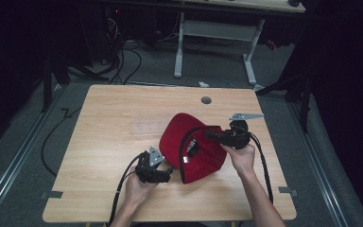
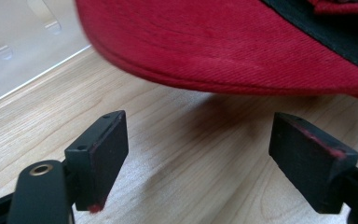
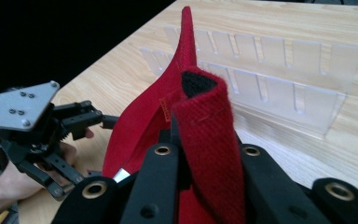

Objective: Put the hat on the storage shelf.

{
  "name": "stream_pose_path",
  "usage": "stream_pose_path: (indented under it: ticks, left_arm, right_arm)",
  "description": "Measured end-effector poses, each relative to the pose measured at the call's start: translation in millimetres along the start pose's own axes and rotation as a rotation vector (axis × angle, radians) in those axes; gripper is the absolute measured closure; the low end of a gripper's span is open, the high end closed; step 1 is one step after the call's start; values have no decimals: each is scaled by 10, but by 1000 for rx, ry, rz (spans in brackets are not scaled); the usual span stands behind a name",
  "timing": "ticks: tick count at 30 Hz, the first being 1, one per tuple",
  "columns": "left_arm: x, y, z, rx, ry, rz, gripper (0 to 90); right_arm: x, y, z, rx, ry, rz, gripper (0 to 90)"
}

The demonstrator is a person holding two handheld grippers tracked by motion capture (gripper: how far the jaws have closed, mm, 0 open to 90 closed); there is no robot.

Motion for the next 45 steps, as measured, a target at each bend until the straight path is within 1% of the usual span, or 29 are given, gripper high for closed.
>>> stream_pose_path:
  ticks: [4, 5, 6, 8, 10, 14, 18, 20, 22, 23, 24, 25, 26, 29, 31, 34, 36, 38, 41, 43, 45]
  left_arm:
    - [0, 36, -18, 7, -5, -16, 189]
    - [-2, 50, -28, 6, -6, -17, 181]
    - [-2, 67, -38, 0, -5, -20, 175]
    - [-12, 86, -50, -20, 11, -19, 162]
    - [1, 111, -56, -24, 13, -30, 157]
    - [60, 174, -65, -25, 1, -61, 156]
    - [137, 241, -61, -26, -19, -87, 156]
    - [176, 282, -51, -16, -29, -105, 159]
    - [211, 321, -50, 2, -49, -123, 166]
    - [225, 334, -53, 3, -56, -131, 168]
    - [235, 341, -58, -4, -60, -137, 173]
    - [238, 344, -63, -15, -51, -139, 177]
    - [235, 341, -65, -31, -42, -133, 177]
    - [245, 343, -65, -60, -33, -116, 173]
    - [250, 352, -71, -65, -34, -116, 173]
    - [251, 355, -70, -85, -23, -109, 177]
    - [238, 349, -73, -103, -7, -102, 182]
    - [233, 339, -73, -127, 1, -94, 190]
    - [238, 326, -59, -140, 6, -77, 200]
    - [250, 321, -68, -145, 0, -72, 231]
    - [262, 316, -84, -167, -4, -60, 269]
  right_arm:
    - [-15, 4, 28, -6, 2, -3, 842]
    - [-22, 2, 31, 0, 0, -3, 842]
    - [-30, -1, 36, 3, -2, 1, 842]
    - [-42, -10, 45, 8, -15, 10, 842]
    - [-31, -12, 26, 7, -17, 10, 841]
    - [-6, -24, 18, 11, -32, 24, 840]
    - [0, -60, 1, 16, -38, 50, 839]
    - [-1, -91, -4, 13, -39, 67, 839]
    - [-9, -125, -5, 13, -30, 85, 838]
    - [-19, -141, 1, 16, -24, 94, 838]
    - [-31, -156, 10, 19, -19, 104, 838]
    - [-45, -167, 22, 26, -10, 114, 837]
    - [-60, -177, 39, 33, -12, 125, 837]
    - [-84, -190, 75, 44, -11, 141, 837]
    - [-88, -194, 88, 41, -5, 147, 837]
    - [-94, -200, 111, 45, 7, 155, 837]
    - [-102, -206, 135, 45, 17, 163, 836]
    - [-116, -212, 150, 49, 24, 168, 836]
    - [-139, -224, 155, 44, 32, 178, 835]
    - [-159, -232, 158, 39, 41, 185, 834]
    - [-174, -232, 169, 33, 53, 187, 833]
Point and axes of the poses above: each handheld gripper's, and its own axes: x roughly backward along the jaws, y roughly out of its top, z roughly to its left, the point moved 2 cm from there along -x, roughly forward along the jaws, and after that the axes turned 8 degrees about -y, right-handed, at the moved point
